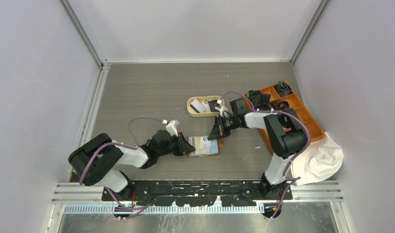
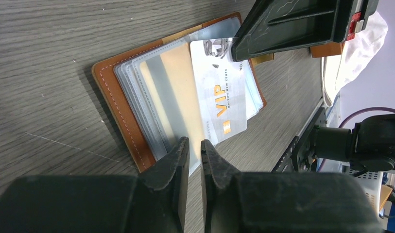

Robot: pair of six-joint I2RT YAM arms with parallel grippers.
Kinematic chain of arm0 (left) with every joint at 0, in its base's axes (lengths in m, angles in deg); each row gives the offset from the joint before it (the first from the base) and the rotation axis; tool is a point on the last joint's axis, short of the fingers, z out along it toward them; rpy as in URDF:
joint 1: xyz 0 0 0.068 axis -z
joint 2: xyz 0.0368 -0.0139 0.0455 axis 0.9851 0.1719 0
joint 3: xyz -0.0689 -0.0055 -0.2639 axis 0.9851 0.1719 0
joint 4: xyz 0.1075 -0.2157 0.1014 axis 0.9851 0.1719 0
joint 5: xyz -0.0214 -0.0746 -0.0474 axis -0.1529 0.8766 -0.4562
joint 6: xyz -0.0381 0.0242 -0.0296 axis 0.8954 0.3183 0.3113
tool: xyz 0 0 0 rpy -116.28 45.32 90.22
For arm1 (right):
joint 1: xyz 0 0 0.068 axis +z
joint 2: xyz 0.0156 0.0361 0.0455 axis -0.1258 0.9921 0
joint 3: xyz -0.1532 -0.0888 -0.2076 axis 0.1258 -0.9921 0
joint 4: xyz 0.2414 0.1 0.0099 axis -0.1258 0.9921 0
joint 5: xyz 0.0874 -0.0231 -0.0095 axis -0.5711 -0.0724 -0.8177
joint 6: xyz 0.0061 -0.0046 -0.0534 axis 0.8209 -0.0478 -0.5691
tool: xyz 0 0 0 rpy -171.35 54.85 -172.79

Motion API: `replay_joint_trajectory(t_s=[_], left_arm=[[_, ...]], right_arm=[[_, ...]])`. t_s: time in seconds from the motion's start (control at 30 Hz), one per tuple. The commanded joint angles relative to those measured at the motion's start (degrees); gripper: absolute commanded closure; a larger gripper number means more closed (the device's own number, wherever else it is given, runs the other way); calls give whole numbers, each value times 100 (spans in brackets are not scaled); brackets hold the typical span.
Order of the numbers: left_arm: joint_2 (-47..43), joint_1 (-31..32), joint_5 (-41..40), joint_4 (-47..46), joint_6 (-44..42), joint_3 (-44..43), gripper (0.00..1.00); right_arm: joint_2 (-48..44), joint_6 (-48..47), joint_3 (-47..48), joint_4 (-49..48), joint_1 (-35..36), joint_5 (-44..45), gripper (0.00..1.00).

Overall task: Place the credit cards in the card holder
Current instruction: Insert the credit card into the card holder.

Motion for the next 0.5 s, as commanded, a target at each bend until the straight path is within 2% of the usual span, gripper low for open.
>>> replay_joint_trajectory(t_s=[0.0, 0.47], left_arm=[[-8, 7, -1, 17, -103, -3, 83], [-3, 9, -3, 126, -151, -69, 83]], right_arm=[[103, -202, 230, 406, 51, 312, 99], [242, -202, 476, 824, 98, 616, 99]])
